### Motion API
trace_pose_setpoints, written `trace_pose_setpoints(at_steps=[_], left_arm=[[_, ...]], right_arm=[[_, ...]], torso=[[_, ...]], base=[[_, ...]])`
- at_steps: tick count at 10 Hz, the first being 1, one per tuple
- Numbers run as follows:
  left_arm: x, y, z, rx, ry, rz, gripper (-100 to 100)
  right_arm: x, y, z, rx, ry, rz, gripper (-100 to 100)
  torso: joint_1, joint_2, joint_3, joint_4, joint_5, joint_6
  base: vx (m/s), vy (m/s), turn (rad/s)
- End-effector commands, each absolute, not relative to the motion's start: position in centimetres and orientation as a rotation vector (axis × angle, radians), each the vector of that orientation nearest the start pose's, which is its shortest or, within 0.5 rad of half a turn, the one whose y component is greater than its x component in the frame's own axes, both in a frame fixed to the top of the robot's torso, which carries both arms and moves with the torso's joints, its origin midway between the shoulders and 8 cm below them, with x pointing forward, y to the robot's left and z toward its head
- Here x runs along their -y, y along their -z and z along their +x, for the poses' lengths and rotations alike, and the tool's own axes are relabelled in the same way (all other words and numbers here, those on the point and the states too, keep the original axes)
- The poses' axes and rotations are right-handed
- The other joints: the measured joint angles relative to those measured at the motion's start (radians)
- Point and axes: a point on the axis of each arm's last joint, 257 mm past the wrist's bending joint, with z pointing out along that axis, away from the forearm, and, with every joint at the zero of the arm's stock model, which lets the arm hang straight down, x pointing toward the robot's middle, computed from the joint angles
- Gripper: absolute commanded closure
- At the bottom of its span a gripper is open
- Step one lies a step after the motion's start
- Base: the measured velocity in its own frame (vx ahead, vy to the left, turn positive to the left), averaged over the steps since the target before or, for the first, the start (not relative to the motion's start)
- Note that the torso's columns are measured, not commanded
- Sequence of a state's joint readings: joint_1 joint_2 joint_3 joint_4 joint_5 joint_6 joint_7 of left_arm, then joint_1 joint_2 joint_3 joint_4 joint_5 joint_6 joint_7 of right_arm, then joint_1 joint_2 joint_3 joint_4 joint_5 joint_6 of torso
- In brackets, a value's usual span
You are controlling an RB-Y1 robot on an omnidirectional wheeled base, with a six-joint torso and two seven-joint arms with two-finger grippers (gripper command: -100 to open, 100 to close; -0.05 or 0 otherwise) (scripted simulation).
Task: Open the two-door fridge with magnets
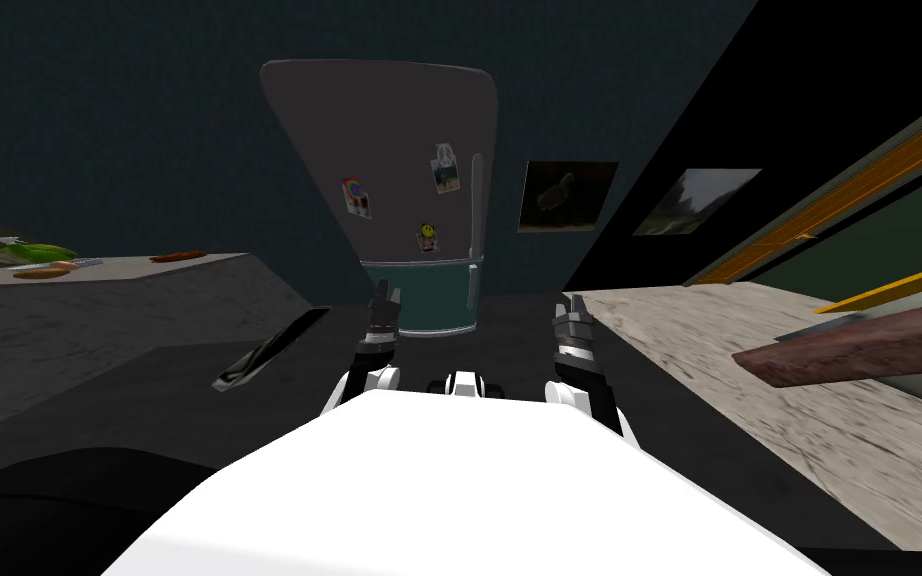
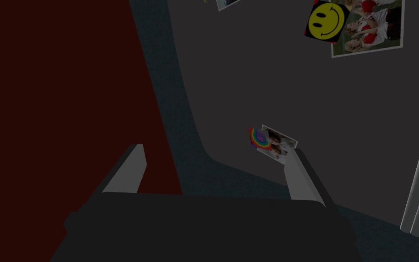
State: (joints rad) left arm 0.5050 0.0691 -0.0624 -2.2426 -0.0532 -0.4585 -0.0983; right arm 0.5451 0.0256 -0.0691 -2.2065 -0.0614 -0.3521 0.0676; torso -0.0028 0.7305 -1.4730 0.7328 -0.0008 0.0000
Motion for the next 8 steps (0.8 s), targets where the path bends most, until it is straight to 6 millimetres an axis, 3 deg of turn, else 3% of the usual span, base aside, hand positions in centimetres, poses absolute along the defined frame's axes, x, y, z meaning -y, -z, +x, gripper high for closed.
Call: trace_pose_setpoints(at_steps=[1,8], left_arm=[[-24.9,1.8,36.5,-0.824,1.209,-0.567,-100],[-26.3,4.8,37.6,-0.829,1.181,-0.574,-100]], right_arm=[[32.7,5.5,36.4,-0.742,-1.128,0.89,0],[32.7,5.5,36.4,-0.742,-1.128,0.89,0]], torso=[[-0.001,0.001,-0.005,0.003,0.0,0.0],[0.004,0.006,-0.004,0.005,0.001,0.0]], base=[[0.234,-0.166,0.045],[0.184,-0.158,0.03]])
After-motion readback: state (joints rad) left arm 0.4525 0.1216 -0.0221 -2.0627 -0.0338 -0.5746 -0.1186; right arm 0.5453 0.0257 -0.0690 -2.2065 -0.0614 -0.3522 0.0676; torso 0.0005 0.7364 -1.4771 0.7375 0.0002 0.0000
